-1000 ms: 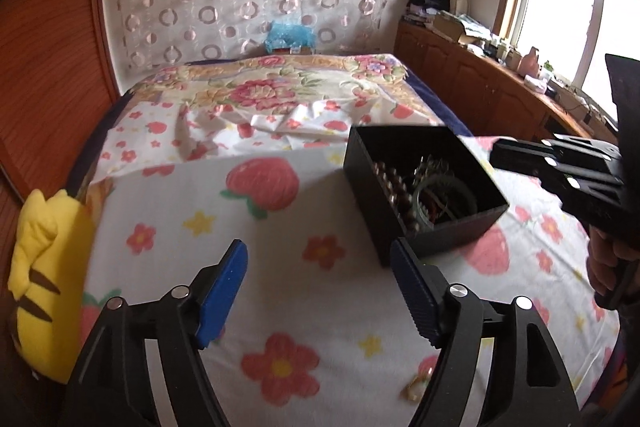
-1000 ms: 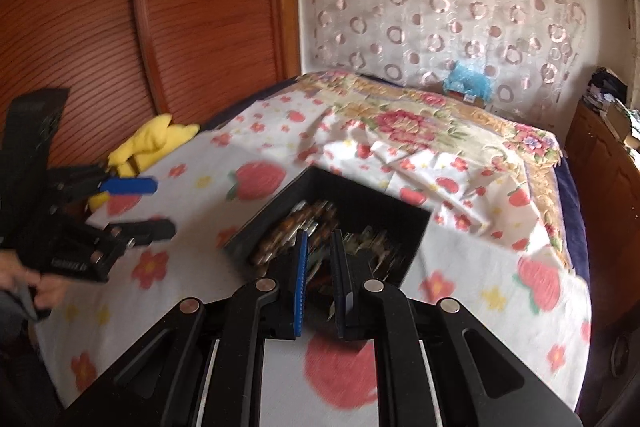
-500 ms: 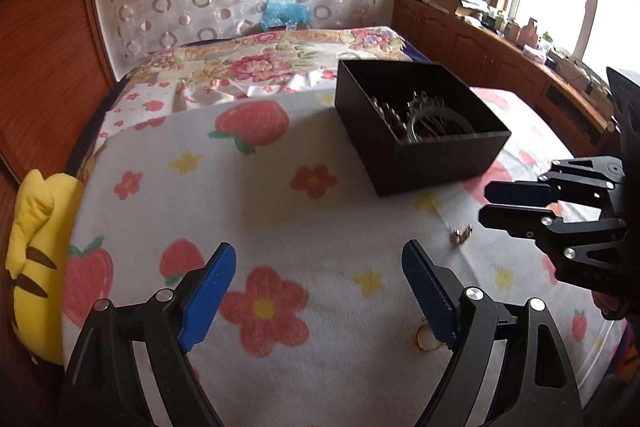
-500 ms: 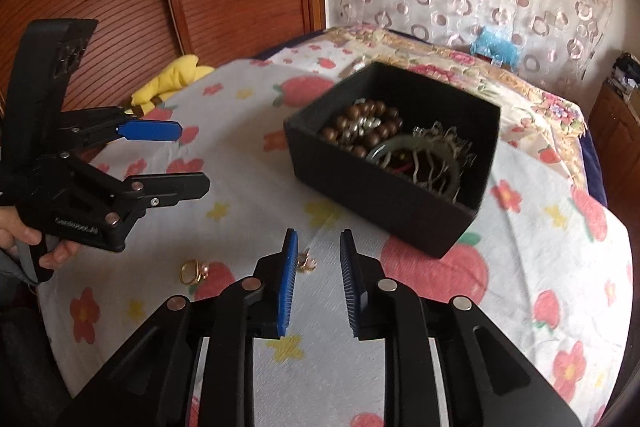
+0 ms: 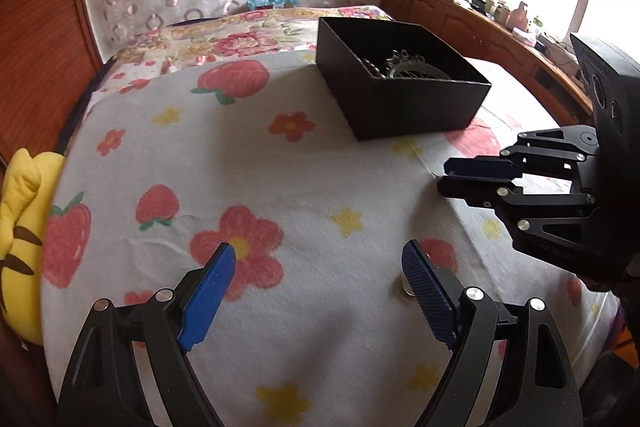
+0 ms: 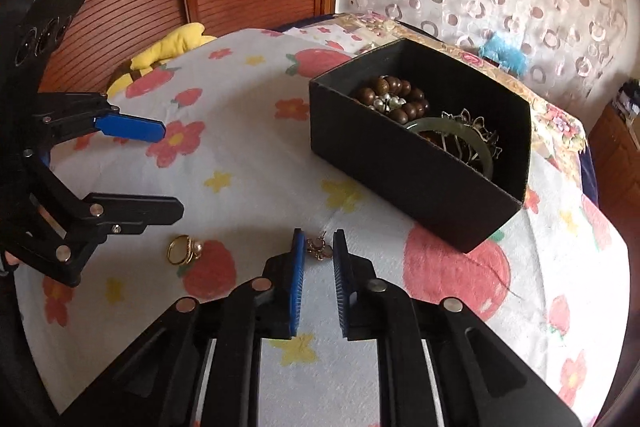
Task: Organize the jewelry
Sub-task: 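Reach the left tool to the gold ring and close on it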
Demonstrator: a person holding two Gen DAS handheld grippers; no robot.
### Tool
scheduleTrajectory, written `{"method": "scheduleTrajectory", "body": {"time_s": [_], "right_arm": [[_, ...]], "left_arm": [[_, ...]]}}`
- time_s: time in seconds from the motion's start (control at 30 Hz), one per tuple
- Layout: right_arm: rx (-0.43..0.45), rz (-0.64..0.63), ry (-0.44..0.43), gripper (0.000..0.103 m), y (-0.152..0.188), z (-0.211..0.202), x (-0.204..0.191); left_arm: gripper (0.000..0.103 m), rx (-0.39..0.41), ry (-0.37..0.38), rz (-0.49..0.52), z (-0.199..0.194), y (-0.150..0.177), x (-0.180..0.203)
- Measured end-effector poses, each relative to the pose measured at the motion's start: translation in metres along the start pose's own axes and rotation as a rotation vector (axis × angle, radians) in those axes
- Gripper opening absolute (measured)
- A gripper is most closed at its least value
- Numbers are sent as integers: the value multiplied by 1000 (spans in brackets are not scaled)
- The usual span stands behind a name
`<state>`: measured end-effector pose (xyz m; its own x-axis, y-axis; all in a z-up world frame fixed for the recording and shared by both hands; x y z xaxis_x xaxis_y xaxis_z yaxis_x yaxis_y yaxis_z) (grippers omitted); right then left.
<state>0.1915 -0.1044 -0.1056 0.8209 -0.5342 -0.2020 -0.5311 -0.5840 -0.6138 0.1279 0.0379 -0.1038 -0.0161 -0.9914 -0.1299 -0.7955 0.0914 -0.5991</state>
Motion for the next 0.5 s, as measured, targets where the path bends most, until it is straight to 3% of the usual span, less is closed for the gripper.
{"method": "scheduleTrajectory", "body": {"time_s": [0.27, 0.5], "right_arm": [[60, 58, -4, 16, 12, -28, 12], [76, 121, 26, 16, 32, -44, 26]], "left_arm": [[80, 11, 53, 52, -6, 4, 24], [56, 12, 66, 109, -7, 7, 45]]}}
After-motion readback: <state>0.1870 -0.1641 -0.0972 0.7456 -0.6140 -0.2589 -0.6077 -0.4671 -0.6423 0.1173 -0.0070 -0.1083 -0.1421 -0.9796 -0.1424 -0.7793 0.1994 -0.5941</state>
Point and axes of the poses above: each gripper's, at about its wrist camera, not at the fingertips, and z roughly the way its jaws point, x to its right, y to its underside, the point moved 1 cm from there along z, roughly the way its jaws point, and after that the axes turned 15 degrees about -y, right-handed, at the moved point
